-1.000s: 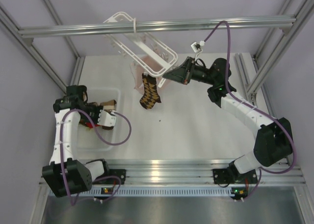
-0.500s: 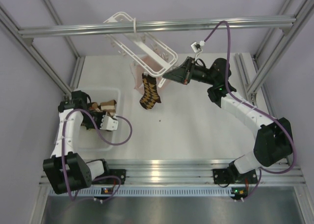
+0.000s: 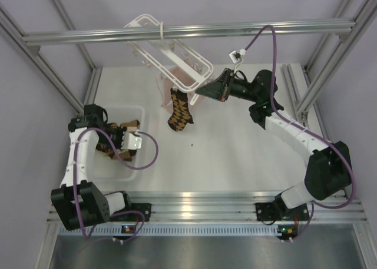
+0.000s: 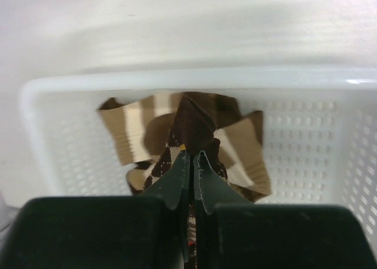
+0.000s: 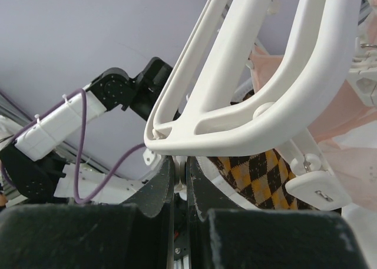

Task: Clip the socks to the hanger
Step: Clamp the sock onto the hanger.

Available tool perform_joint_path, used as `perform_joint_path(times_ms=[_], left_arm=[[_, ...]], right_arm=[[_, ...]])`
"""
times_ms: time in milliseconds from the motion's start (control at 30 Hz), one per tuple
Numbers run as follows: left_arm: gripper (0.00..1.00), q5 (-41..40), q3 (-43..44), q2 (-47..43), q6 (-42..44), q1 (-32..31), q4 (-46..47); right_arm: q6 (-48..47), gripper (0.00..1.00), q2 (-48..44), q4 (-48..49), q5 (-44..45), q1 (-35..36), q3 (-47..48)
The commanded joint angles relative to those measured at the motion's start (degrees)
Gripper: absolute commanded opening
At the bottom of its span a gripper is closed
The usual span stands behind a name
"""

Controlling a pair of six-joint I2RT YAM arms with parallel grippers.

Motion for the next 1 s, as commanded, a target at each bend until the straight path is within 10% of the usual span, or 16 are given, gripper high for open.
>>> perform_joint_path(times_ms=[0,467,967], left_arm=[[0.00,13.31,9.52,0.36,-10.92,0.05,1.49],[0.00,30.64,0.24,-24.60,-95.44,-3.36,46.03],[0.00,6.06,0.15,-19.51,-103.34,-35.05,58.26]], right_arm=[[-1.01,0.00,-0.02,0.59,1.11,-0.14,2.18],[-1.81,0.00,-0.02,-2.84,8.05,-0.14,3.50],[4.17,0.00,1.39,-1.52,10.69,-0.14,3.85]])
